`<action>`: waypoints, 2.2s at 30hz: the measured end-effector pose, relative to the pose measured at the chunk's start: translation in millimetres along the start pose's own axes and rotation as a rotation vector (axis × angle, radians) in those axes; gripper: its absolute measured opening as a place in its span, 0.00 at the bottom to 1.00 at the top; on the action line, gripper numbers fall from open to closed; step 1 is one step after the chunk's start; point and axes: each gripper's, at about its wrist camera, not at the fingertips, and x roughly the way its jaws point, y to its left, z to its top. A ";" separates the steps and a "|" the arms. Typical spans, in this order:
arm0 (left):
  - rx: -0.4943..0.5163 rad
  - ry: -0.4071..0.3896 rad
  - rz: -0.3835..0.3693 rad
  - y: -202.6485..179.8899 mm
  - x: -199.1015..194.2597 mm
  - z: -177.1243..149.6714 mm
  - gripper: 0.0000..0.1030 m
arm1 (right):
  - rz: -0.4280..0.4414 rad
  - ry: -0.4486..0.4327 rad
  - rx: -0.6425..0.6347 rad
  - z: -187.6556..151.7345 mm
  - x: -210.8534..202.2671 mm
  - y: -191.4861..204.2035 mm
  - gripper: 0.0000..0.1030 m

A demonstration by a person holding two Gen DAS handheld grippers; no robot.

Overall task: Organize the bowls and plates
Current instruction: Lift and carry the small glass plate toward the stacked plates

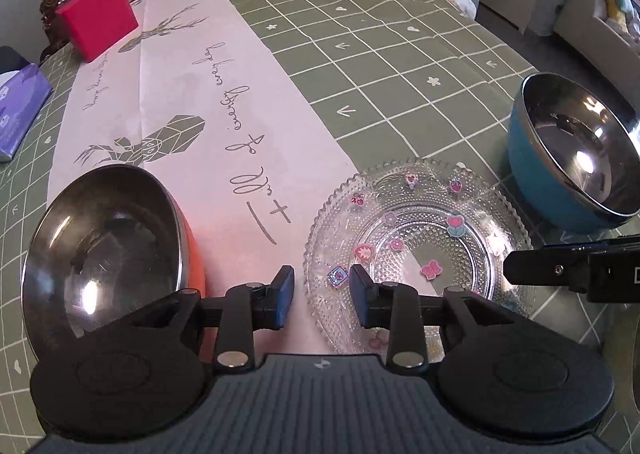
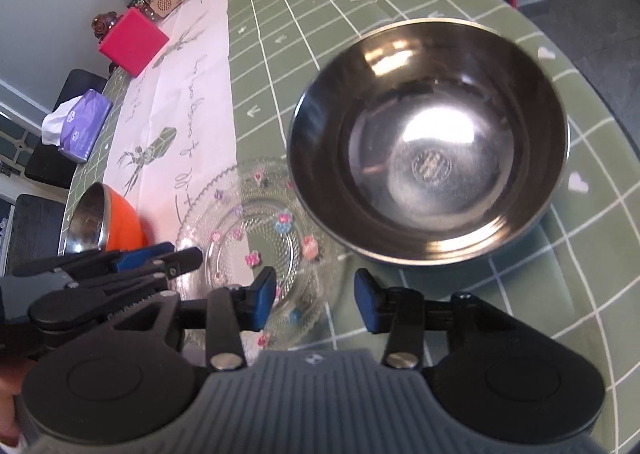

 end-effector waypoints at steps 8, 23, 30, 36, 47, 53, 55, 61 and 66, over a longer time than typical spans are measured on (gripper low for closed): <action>-0.150 -0.057 -0.058 11.7 -1.2 -12.0 0.39 | 0.053 0.014 0.055 3.0 9.3 -10.8 0.27; -0.191 -0.090 -0.038 16.7 -17.3 -28.7 0.16 | 0.030 0.001 0.034 -2.9 5.7 -8.9 0.07; -0.234 -0.106 -0.042 24.3 -35.6 -45.6 0.15 | 0.035 -0.007 0.006 -11.7 -2.8 4.9 0.07; -0.268 -0.120 -0.046 29.4 -52.2 -59.1 0.15 | 0.045 0.004 -0.018 -21.4 -9.5 13.3 0.07; -0.367 -0.185 -0.045 49.9 -102.4 -90.1 0.15 | 0.111 -0.018 -0.084 -47.7 -35.5 40.0 0.08; -0.406 -0.229 -0.055 57.5 -130.5 -113.6 0.15 | 0.147 -0.041 -0.125 -66.9 -50.9 53.2 0.08; -0.424 -0.247 -0.068 60.3 -140.1 -124.7 0.15 | 0.159 -0.049 -0.137 -73.2 -56.3 54.8 0.08; -0.477 -0.301 -0.095 64.0 -163.5 -157.4 0.15 | 0.198 -0.061 -0.177 -98.3 -71.1 60.6 0.08; -0.526 -0.325 -0.139 65.7 -177.9 -188.2 0.15 | 0.214 -0.084 -0.224 -122.3 -84.3 63.4 0.08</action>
